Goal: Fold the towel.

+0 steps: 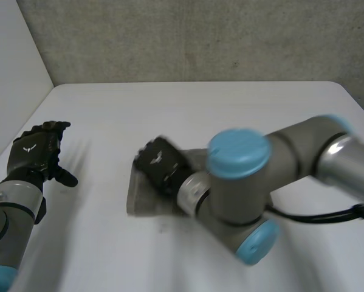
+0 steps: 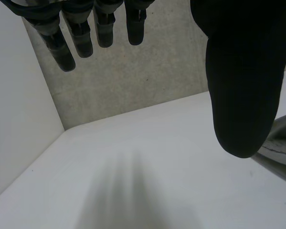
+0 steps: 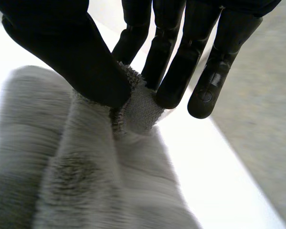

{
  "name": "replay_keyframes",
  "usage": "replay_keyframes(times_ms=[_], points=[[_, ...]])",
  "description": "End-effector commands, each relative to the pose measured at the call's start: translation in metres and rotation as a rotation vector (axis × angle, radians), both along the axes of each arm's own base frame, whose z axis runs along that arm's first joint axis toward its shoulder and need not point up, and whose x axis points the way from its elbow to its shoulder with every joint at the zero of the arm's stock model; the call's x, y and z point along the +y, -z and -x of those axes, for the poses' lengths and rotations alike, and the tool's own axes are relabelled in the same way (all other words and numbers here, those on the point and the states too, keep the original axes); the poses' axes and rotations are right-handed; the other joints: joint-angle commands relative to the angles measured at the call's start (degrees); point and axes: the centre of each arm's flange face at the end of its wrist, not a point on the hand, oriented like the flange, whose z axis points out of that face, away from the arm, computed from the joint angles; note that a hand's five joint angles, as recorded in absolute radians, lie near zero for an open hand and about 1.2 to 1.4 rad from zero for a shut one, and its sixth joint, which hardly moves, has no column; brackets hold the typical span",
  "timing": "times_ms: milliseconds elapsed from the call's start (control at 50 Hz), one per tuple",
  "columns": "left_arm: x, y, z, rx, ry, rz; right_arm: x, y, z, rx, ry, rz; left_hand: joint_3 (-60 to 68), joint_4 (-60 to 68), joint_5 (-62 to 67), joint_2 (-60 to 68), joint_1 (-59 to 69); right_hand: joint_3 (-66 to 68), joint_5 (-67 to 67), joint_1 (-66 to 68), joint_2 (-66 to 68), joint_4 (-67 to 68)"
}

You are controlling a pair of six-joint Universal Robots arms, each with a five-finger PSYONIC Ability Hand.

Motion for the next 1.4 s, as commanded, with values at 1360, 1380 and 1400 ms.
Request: replay_keyframes(times_ms=[1360,1380,1400], points=[[0.040,-0.016,0.054,0.006,0.217,0.052,-0.067,0.032,0.233,0.007,0.629,-0.307,1.97,1.91,-0.13,2.12,1.43,10.24,10.61,0.38,10.43,10.23],[0.041,-0.021,0.054,0.011,0.217,0.068,-0.067,0.032,0.233,0.007,0.629,-0.307,2.14,2.07,0.04,2.28,1.60,10.24,10.61,0.38,10.43,10.23],[0.041,-0.021,0.054,0.011,0.217,0.068,-0.074,0.023,0.241,0.026,0.648,-0.261,2.14,2.07,0.04,2.28,1.60,10.24,10.61,0.38,10.43,10.23]])
